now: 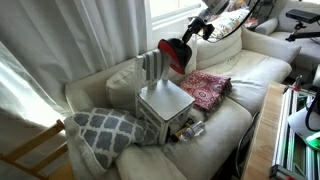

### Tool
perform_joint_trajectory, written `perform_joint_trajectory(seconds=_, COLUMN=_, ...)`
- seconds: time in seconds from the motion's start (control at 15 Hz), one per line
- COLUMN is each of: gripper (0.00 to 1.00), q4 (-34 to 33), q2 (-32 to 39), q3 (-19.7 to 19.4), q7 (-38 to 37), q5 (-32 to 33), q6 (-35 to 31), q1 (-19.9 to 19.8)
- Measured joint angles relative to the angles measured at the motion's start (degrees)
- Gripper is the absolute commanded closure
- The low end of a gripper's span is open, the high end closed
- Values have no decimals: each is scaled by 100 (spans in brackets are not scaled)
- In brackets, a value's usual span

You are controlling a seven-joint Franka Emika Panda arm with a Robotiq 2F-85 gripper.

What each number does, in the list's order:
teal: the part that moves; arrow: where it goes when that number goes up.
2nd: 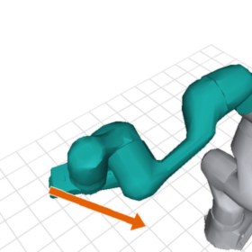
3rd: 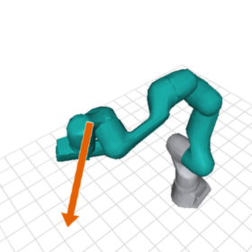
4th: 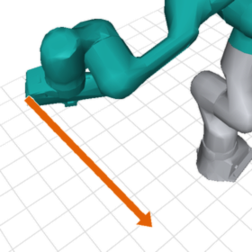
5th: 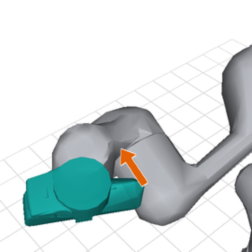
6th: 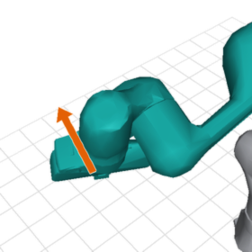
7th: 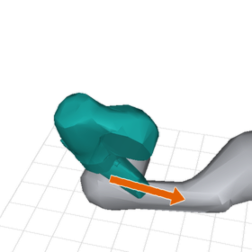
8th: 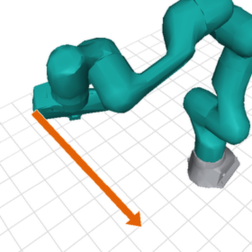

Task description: Pick up both the black and red hat and hang them on the right corner of the backrest of the chair, pick up the black hat and put it on the seat of the chair

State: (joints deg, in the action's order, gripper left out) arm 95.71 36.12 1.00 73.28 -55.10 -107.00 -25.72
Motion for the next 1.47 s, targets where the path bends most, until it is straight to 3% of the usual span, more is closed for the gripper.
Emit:
perform_joint_trajectory(seconds=0.07, gripper=62, q4=4, q2=16, q3=-46, q7=-1, q5=-6, q6=-10, q1=76)
perform_joint_trajectory(seconds=0.2, gripper=49, q4=9, q2=47, q3=-135, q7=-20, q5=-8, q6=-13, q1=185)
perform_joint_trajectory(seconds=0.6, gripper=2, q4=57, q2=144, q3=-440, q7=-198, q5=-5, q6=-367, q1=353)
perform_joint_trajectory(seconds=1.47, gripper=0, q4=115, q2=-67, q3=-538, q7=-495, q5=1, q6=-846, q1=480)
